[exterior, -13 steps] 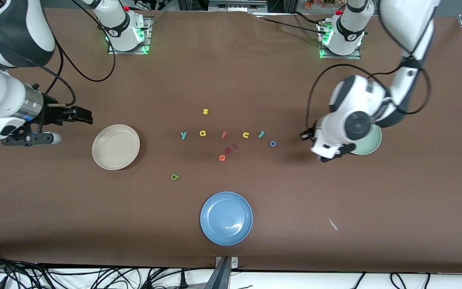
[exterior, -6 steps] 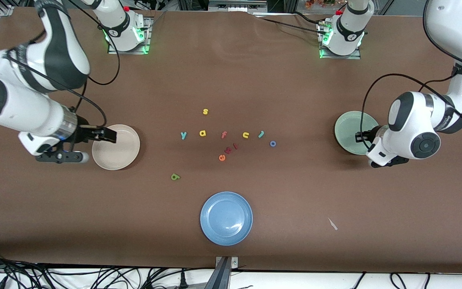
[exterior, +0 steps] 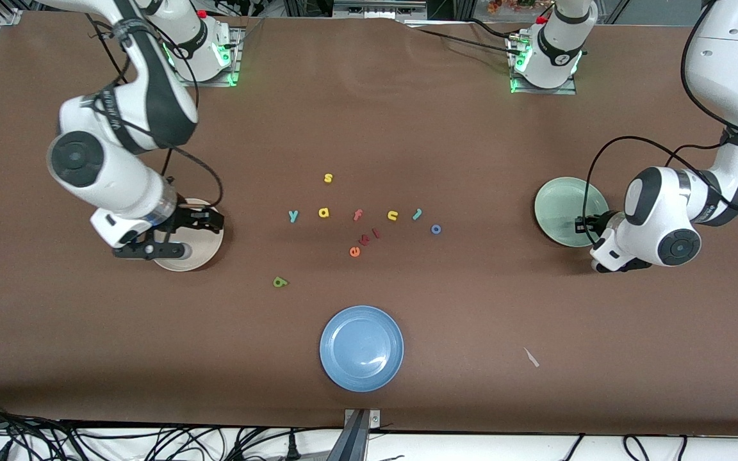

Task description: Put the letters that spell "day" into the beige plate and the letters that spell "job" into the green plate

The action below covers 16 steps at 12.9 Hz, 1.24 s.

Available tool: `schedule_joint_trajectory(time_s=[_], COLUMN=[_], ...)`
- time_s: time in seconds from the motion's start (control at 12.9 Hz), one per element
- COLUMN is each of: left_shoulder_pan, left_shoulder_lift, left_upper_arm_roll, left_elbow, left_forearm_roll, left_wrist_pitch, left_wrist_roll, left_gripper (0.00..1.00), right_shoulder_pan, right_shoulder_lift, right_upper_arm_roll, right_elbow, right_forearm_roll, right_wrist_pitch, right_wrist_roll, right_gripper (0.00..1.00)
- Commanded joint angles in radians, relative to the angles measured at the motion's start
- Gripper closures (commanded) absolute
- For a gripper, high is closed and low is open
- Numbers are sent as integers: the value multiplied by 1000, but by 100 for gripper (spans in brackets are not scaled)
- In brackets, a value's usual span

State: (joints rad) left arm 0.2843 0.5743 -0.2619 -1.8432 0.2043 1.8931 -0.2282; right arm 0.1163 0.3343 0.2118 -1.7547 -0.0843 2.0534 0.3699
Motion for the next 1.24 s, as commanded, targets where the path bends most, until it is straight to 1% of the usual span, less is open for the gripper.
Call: schedule_joint_trajectory(time_s=[0.0,0.08,0.15,0.23,0.39,0.46,0.54,0.7,0.77,0.93,1.08,1.16], left_shoulder_pan=[0,-10,-10,-13,-33,-55,-101,-193,-227,-301,-350,-350], left_shoulder_lift=[-45,-66,-77,-77,-73,-62,-47,-2,31,94,146,166], left_upper_arm_roll=[-19,-42,-83,-117,-186,-207,-211,-209,-209,-204,-189,-189], left_elbow=[5,42,86,134,166,176,189,194,194,194,194,194], left_forearm_roll=[27,15,6,-23,-75,-91,-114,-124,-118,-105,-59,-34], left_wrist_pitch=[-26,-61,-110,-150,-154,-149,-131,-7,65,215,296,317], left_wrist_roll=[6,-5,-14,-75,-271,-357,-441,-609,-691,-816,-897,-925], left_gripper=[0,0,0,0,0,0,0,0,1,5,7,12], right_shoulder_pan=[25,40,52,62,89,101,112,114,115,129,154,157], right_shoulder_lift=[38,57,78,100,133,137,132,129,127,127,126,126], right_upper_arm_roll=[14,14,14,15,15,15,15,18,27,29,29,29], right_elbow=[-23,-23,-23,-25,-28,-52,-101,-198,-230,-259,-308,-327], right_forearm_roll=[-25,-25,-25,-25,-25,-25,-26,-26,-28,-28,-29,-29], right_wrist_pitch=[86,115,145,172,206,235,296,416,448,462,520,546], right_wrist_roll=[105,156,193,220,288,309,326,360,375,392,444,457], right_gripper=[1,1,1,1,1,1,1,1,1,1,1,1])
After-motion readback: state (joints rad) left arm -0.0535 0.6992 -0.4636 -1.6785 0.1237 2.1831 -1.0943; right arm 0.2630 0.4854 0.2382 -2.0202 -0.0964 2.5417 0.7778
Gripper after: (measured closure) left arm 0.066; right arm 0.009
